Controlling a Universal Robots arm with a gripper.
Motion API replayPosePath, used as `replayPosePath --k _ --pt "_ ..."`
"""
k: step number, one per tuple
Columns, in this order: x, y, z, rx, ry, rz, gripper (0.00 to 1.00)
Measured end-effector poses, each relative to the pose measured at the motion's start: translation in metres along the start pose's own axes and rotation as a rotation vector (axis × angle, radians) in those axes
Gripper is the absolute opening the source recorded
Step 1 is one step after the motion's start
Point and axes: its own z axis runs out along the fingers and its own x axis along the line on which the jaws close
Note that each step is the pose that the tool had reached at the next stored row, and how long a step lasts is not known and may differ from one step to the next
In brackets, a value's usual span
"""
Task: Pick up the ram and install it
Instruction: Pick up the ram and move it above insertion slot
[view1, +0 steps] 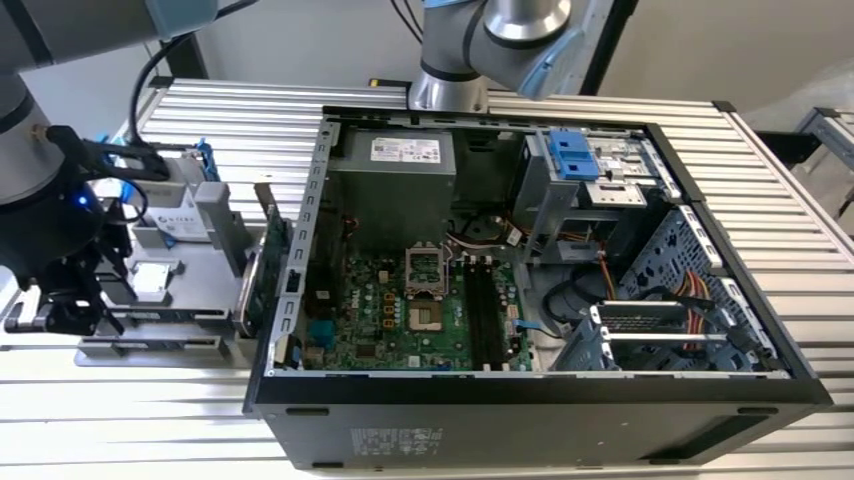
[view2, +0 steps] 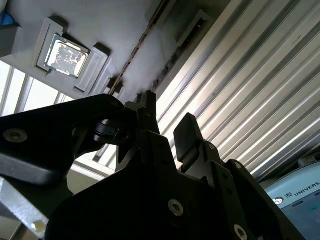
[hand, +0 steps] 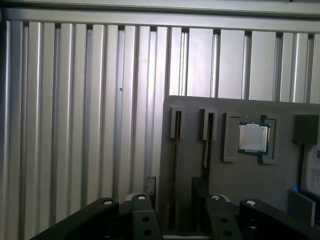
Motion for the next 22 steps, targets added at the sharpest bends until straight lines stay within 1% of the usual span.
replayPosePath --k 5,22 --pt "0.0001 -0.0009 0.0051 0.0000 0.0000 0.000 1.00" --pt "0.0001 -0.0021 0.0170 -0.0001 0.0000 0.000 1.00"
